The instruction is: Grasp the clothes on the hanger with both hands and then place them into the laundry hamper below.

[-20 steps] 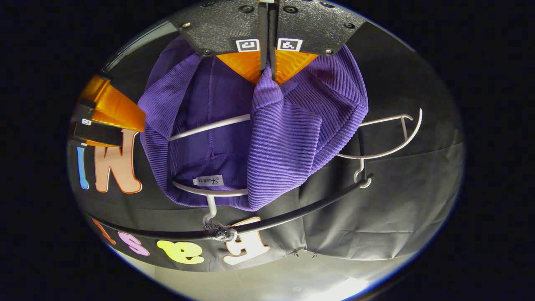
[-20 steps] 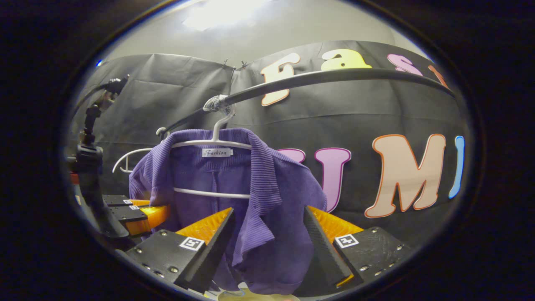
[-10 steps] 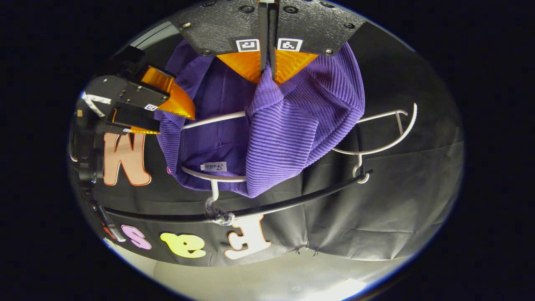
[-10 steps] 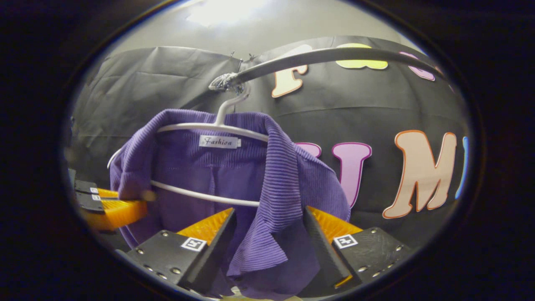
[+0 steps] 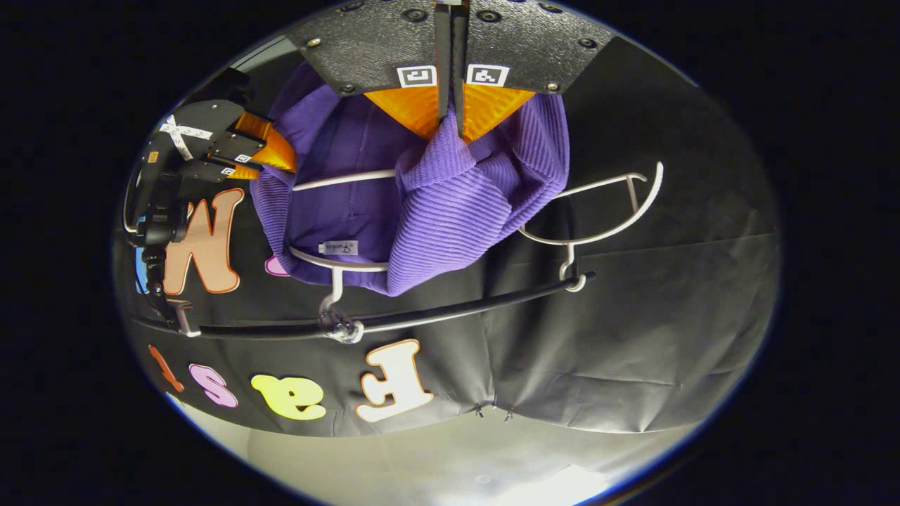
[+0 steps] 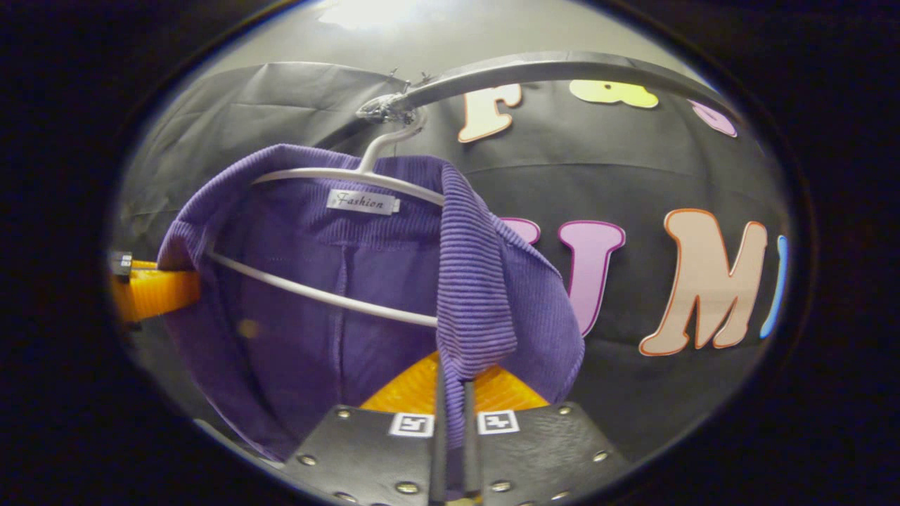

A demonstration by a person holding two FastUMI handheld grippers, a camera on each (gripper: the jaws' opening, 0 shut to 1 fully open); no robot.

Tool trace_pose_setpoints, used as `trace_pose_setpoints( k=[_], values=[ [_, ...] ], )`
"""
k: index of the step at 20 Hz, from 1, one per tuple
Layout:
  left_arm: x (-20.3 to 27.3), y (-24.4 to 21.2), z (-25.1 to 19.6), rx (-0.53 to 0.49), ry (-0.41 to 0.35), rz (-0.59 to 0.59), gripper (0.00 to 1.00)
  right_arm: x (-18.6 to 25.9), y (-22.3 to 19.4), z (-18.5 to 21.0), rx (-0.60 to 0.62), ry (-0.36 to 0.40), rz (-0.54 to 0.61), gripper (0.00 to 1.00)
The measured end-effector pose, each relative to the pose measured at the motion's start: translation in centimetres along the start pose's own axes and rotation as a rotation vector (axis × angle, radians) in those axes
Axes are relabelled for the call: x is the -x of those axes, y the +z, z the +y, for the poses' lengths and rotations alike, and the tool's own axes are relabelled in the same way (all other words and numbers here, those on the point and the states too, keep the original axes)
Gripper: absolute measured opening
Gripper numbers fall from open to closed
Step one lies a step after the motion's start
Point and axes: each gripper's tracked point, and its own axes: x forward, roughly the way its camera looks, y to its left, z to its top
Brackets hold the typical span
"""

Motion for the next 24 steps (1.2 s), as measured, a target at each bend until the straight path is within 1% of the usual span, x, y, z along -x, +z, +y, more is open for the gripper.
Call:
trace_pose_setpoints(
  k=[1,2,5,6,9,11,12,13,14,15,17,18,19,20,23,24],
  values=[
    [0.1,0.2,0.3,0.002,0.008,-0.002,0.01,0.2,-0.3,-0.5,-0.015,-0.024,0.024,0.07],
    [0.3,0.4,0.6,0.004,0.015,-0.007,0.01,0.3,-0.5,-0.9,-0.040,-0.043,0.055,0.07],
    [0.7,1.7,1.4,-0.003,0.034,-0.031,0.04,0.5,0.0,-1.6,-0.095,-0.066,0.086,0.07],
    [0.7,2.0,1.6,0.001,0.036,-0.038,0.00,0.7,0.1,-1.7,-0.104,-0.070,0.085,0.07],
    [0.9,3.6,2.8,0.022,0.055,-0.054,0.01,1.1,1.3,-3.0,-0.118,-0.111,0.052,0.07],
    [0.9,4.7,3.9,0.027,0.075,-0.070,0.01,1.4,2.3,-4.2,-0.094,-0.161,0.022,0.07],
    [0.9,5.2,4.3,0.029,0.080,-0.078,0.02,1.5,2.7,-4.7,-0.077,-0.181,0.010,0.12],
    [0.9,6.0,4.7,0.034,0.085,-0.088,0.00,1.4,3.2,-5.3,-0.061,-0.199,-0.004,0.07],
    [1.0,6.7,5.2,0.041,0.090,-0.099,0.01,1.5,3.7,-5.8,-0.045,-0.216,-0.019,0.07],
    [1.0,7.7,5.6,0.045,0.096,-0.115,0.00,1.4,4.4,-6.3,-0.029,-0.230,-0.034,0.07],
    [0.7,8.8,6.4,0.051,0.108,-0.134,0.01,1.4,5.9,-7.3,0.005,-0.258,-0.072,0.07],
    [0.6,9.2,6.7,0.053,0.111,-0.138,0.01,1.4,6.6,-7.6,0.020,-0.270,-0.090,0.07],
    [0.4,9.7,7.2,0.052,0.114,-0.145,0.01,1.3,7.2,-8.0,0.031,-0.279,-0.103,0.02],
    [0.1,9.9,7.6,0.046,0.114,-0.148,0.01,1.2,7.8,-8.2,0.039,-0.289,-0.116,0.06],
    [-0.3,10.9,9.1,0.031,0.127,-0.161,0.01,1.3,9.3,-8.3,0.062,-0.304,-0.160,0.06],
    [-0.5,11.1,9.9,0.025,0.137,-0.170,0.04,1.2,9.8,-8.3,0.069,-0.307,-0.178,0.07]
  ],
)
